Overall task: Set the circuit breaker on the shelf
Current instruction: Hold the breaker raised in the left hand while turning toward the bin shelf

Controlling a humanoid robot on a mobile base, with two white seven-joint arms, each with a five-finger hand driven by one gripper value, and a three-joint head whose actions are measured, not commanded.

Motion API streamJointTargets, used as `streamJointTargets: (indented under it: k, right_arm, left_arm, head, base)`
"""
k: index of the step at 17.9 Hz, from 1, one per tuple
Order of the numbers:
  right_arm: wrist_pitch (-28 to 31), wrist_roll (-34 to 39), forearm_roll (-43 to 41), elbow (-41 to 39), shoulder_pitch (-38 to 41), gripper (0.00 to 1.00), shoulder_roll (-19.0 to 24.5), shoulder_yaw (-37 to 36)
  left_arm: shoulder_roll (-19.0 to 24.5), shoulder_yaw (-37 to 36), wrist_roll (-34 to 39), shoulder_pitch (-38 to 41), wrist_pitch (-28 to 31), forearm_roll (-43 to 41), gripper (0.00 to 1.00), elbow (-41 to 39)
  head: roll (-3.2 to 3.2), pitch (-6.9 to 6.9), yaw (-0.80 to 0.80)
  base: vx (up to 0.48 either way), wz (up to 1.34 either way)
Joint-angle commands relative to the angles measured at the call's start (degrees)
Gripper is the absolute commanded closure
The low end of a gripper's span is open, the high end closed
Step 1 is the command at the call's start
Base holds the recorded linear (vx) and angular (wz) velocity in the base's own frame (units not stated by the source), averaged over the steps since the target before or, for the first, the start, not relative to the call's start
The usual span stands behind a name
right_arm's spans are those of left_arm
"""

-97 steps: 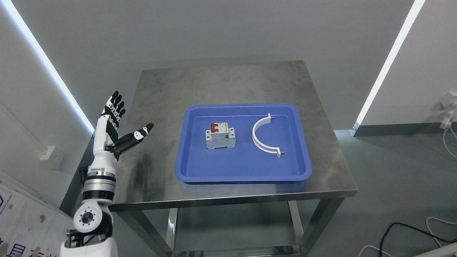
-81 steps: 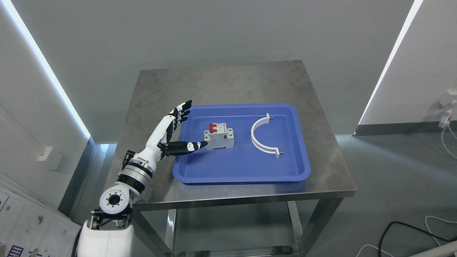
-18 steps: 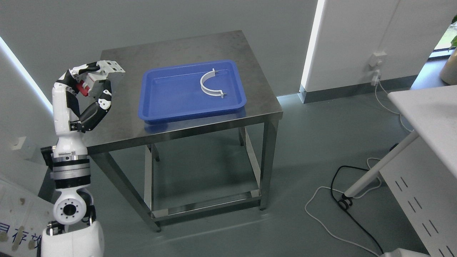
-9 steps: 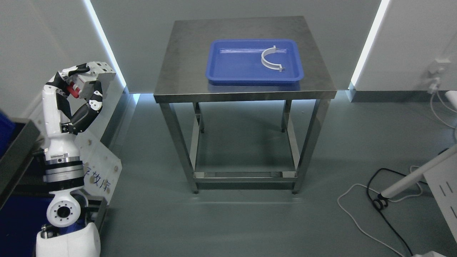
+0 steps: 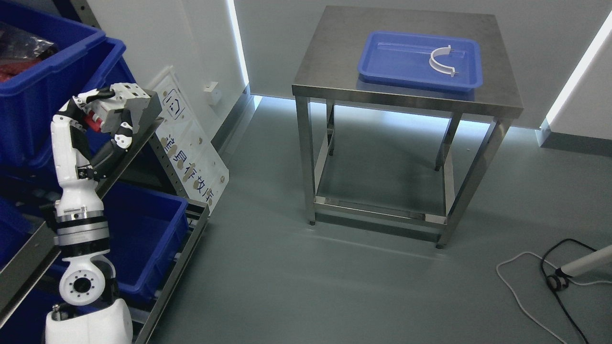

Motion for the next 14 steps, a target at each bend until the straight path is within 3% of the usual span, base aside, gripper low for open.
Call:
streamJointTargets:
  k: [1, 10, 14]
  right_arm:
    - [3.71, -0.02, 0.0, 0.0, 0.0, 0.0, -1.0, 1.14]
    - [3.71, -0.02, 0.0, 0.0, 0.0, 0.0, -1.0, 1.14]
    - [3.71, -0.02, 0.0, 0.0, 0.0, 0.0, -1.0, 1.14]
  left_arm:
    - [0.99, 1.0, -0.12, 0.1, -0.21, 0.0, 0.92, -0.06]
    - [0.99, -3.29, -1.52, -0.78, -0.73, 0.0, 0.92, -0.14]
    - [0.99, -9.88, -4.51, -8.14, 0.22, -0.34, 0.92, 0.12]
  head:
    - [0.0, 0.0, 0.0]
    - [0.0, 0.0, 0.0]
    - [0.0, 0.0, 0.0]
  base:
    - [-0.31, 0.2]
    - [-0.317, 0.53]
    - [-0.149, 1.09]
